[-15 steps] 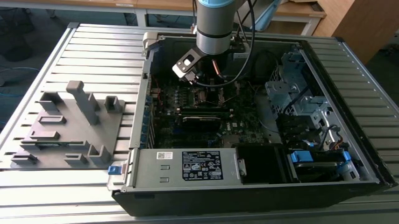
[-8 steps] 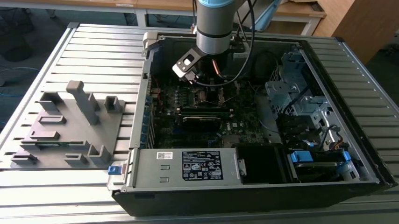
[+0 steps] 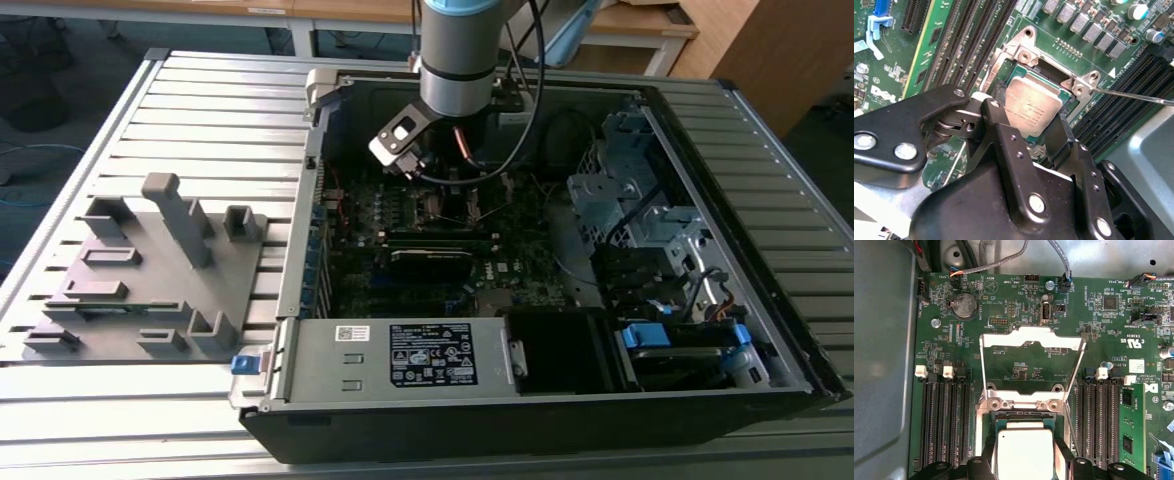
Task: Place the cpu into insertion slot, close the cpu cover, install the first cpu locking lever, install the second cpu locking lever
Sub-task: 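Place the cpu into insertion slot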
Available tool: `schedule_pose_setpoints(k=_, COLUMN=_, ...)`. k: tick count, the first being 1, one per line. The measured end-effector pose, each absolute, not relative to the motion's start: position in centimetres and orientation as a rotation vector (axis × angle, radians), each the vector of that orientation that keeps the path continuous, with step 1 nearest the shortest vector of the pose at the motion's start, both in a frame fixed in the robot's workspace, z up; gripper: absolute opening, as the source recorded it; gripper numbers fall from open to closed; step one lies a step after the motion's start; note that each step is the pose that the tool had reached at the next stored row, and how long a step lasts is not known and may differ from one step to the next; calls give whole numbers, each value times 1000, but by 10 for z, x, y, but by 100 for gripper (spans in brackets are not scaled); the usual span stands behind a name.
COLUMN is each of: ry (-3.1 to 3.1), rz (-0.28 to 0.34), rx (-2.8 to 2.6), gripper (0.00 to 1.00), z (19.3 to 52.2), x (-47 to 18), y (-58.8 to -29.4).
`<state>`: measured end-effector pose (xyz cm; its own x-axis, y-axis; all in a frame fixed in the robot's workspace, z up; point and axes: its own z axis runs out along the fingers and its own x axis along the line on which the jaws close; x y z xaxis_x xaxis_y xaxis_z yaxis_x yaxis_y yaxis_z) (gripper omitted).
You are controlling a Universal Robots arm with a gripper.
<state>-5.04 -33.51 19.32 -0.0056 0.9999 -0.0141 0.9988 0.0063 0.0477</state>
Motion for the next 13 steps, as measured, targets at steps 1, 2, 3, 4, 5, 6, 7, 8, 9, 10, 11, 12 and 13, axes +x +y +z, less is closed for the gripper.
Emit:
schedule_pose_setpoints(k=1, ry=2197, rz=37, rx=2184, gripper=54, z=193, x=-50, y=-335)
schedule_pose_setpoints(k=2, ry=2197, rz=37, rx=2184, gripper=54, z=193, x=-50, y=-335)
schedule_pose_setpoints(k=3, ry=2197, rz=37, rx=2184, gripper=54, z=193, x=-50, y=-335)
schedule_pose_setpoints(k=4, ry=2197, rz=37, rx=2184, gripper=54, z=193, x=-50, y=-335)
schedule_pose_setpoints(k=5, ry=2197, rz=37, rx=2184, gripper=54, z=193, x=-50, y=-335)
schedule_pose_setpoints(k=6, ry=2197, rz=37, rx=2184, gripper=54, z=193, x=-49, y=-335)
schedule_pose_setpoints(k=7, ry=2197, rz=37, rx=2184, gripper=54, z=193, x=-49, y=-335)
schedule_pose_setpoints(k=8, ry=2197, rz=37, rx=2184, gripper=54, z=193, x=-49, y=-335)
schedule_pose_setpoints(k=9, ry=2197, rz=37, rx=2184, gripper=54, z=193, x=-49, y=-335)
schedule_pose_setpoints(k=10, ry=2197, rz=37, rx=2184, gripper=54, z=193, x=-49, y=-335)
schedule_pose_setpoints(k=11, ry=2197, rz=37, rx=2184, gripper=54, z=193, x=-49, y=-335)
schedule_pose_setpoints(k=12, ry=2197, rz=37, rx=2184, gripper=54, z=193, x=-49, y=-335)
schedule_pose_setpoints(k=13, ry=2197, rz=37, rx=2184, gripper=54, z=193, x=-49, y=-335)
